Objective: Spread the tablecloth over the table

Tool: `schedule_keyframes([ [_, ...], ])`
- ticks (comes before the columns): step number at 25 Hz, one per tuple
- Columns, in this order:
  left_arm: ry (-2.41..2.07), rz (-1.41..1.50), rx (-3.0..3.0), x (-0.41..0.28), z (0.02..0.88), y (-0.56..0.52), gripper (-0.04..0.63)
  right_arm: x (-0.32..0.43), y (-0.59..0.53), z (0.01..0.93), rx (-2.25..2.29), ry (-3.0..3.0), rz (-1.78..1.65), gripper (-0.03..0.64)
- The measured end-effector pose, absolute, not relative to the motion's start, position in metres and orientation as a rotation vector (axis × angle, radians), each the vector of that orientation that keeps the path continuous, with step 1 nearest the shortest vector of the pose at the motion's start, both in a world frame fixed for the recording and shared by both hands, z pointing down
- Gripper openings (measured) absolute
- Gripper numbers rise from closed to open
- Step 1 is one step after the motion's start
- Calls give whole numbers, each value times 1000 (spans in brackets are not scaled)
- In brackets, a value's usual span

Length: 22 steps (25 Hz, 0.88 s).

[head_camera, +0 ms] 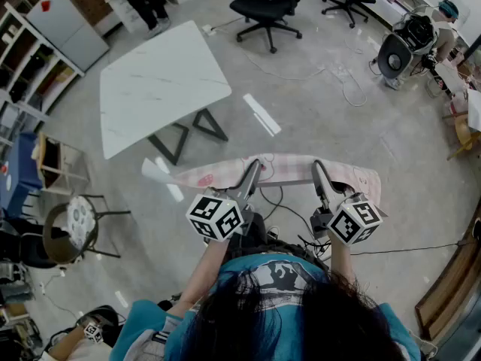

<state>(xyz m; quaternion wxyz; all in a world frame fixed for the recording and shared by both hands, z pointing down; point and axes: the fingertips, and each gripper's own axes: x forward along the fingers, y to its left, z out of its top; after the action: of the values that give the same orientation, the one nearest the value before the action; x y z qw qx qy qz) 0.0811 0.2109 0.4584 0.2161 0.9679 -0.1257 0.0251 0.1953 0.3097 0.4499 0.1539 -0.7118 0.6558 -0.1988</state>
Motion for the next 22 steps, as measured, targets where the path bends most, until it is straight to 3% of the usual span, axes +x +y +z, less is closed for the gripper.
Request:
schedule_keyframes([
  [22, -668, 17, 2595, 3, 454, 191, 74, 139, 257, 449, -1788, 2142, -629, 41],
])
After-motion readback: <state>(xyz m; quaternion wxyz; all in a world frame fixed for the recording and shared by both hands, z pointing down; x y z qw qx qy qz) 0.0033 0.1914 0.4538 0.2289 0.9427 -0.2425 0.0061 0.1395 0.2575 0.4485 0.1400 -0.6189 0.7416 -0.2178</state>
